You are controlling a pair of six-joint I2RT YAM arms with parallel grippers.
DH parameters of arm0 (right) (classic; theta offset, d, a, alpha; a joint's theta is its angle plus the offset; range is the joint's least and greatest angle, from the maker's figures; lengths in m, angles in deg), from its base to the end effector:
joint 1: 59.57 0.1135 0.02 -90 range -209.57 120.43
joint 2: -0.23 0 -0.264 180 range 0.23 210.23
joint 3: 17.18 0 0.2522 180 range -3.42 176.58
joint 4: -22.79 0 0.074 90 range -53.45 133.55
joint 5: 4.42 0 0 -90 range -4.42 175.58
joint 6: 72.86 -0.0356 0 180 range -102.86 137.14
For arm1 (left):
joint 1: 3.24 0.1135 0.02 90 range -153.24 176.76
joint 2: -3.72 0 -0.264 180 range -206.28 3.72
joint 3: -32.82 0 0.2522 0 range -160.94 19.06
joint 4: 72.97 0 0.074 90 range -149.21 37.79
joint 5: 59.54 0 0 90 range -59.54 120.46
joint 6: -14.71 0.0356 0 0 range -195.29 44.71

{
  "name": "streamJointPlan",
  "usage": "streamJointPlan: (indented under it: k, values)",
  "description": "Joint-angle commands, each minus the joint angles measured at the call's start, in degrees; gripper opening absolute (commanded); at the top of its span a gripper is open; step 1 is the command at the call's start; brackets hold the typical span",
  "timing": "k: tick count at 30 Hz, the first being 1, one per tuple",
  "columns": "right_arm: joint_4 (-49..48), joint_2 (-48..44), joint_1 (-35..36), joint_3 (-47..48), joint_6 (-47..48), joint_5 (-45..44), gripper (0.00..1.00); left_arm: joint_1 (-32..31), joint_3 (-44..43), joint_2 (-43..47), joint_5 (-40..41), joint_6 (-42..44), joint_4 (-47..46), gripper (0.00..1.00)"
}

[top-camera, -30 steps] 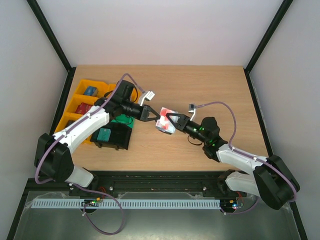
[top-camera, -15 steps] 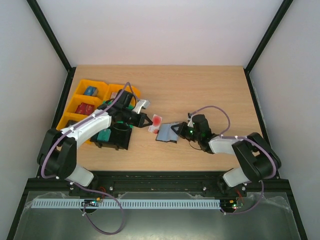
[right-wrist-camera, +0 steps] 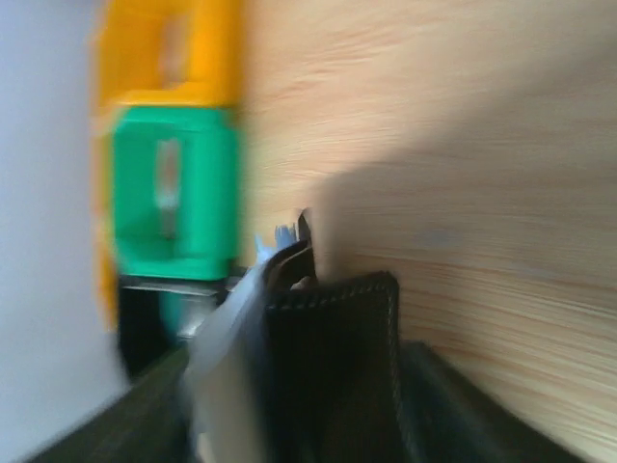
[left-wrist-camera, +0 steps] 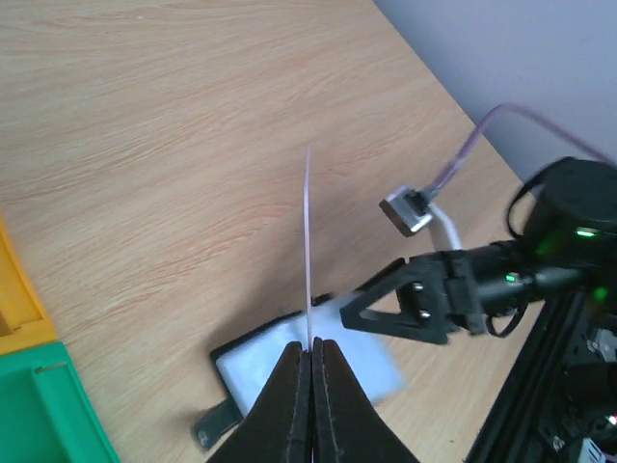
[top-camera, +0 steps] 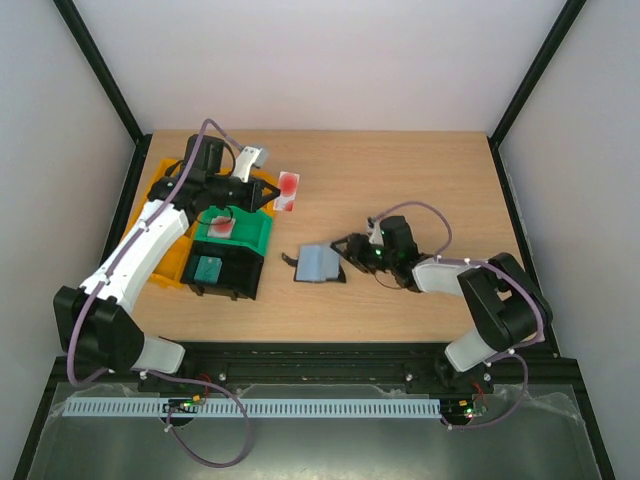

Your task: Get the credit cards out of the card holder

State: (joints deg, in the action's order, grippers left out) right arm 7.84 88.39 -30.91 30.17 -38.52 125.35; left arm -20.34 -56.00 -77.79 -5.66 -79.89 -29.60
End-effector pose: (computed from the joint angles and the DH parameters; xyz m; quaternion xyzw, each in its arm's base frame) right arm 0.2467 0.1608 0.1683 0.0104 0.8170 0.5488 0.1767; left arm 0.2942 -0.1125 0.3462 0.2320 0.8270 -0.3525 0.3715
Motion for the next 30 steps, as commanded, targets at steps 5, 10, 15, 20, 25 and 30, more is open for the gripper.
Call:
streamJointPlan:
  k: [5, 10, 15, 20, 25, 30]
  values:
    - [34.68, -17.00, -5.20, -0.89, 6.29, -38.79, 0.99, -0.13, -3.01, 2.73, -3.10, 6.22, 8.48, 0.02]
    - [31.74, -28.70, -3.55, 5.24, 17.84, -35.03, 0.98, 0.06, -4.38, 3.68, -9.39, 8.54, 11.97, 0.02]
    - [-10.90, -26.45, 2.08, 0.75, 6.89, 4.37, 0.96, 0.38, -8.17, 3.97, -14.12, 11.60, 16.80, 0.02]
    - [-24.39, -16.63, 8.05, 7.17, 2.03, 6.14, 0.84, 0.43, -9.89, 5.44, -20.13, 12.76, 19.12, 0.02]
    - [-31.63, -9.70, 11.41, 10.82, -0.99, 7.03, 0.55, 0.77, -8.89, 6.64, -21.13, 12.21, 19.09, 0.02]
    - [-32.77, -8.38, 11.71, 11.13, -2.28, 5.26, 0.02, 1.28, -8.96, 7.05, -22.26, 12.68, 19.59, 0.02]
